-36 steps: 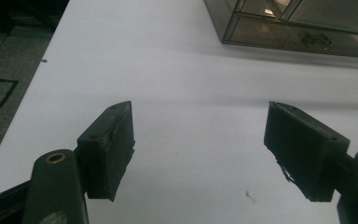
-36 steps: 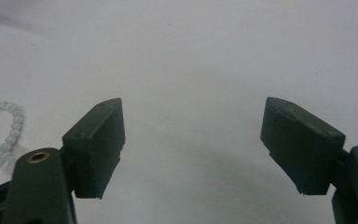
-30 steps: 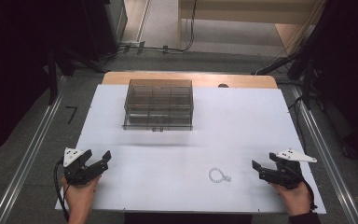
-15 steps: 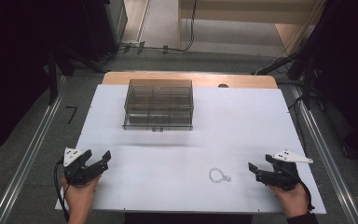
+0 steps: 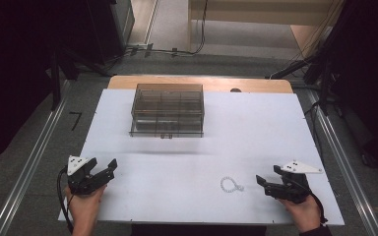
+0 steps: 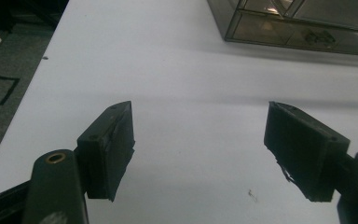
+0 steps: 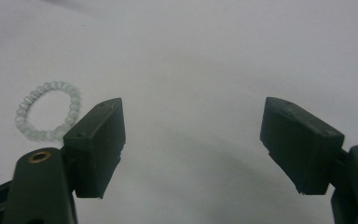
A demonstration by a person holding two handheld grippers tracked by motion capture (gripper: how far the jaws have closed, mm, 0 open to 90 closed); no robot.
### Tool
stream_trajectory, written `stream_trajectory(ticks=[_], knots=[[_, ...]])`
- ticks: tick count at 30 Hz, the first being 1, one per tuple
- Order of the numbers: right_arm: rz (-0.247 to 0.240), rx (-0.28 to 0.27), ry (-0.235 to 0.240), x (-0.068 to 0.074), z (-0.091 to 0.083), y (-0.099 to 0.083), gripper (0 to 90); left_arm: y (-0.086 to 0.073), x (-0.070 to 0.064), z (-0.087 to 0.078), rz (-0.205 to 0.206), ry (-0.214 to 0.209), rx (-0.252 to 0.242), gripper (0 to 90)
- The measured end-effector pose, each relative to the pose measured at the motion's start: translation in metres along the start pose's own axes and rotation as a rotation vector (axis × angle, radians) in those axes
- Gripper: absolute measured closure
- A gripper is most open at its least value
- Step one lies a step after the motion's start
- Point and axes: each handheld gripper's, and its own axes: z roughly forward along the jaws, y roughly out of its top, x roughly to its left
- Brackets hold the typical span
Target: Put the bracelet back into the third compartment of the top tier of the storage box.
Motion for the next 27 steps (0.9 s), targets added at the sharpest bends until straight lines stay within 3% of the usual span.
stream_trajectory(ticks=[27], knots=[[-0.017, 0.024, 0.051, 0.016, 0.003, 0.0, 24.3, 0.0, 0.002, 0.0, -0.012, -0.001, -0.002, 24.7]])
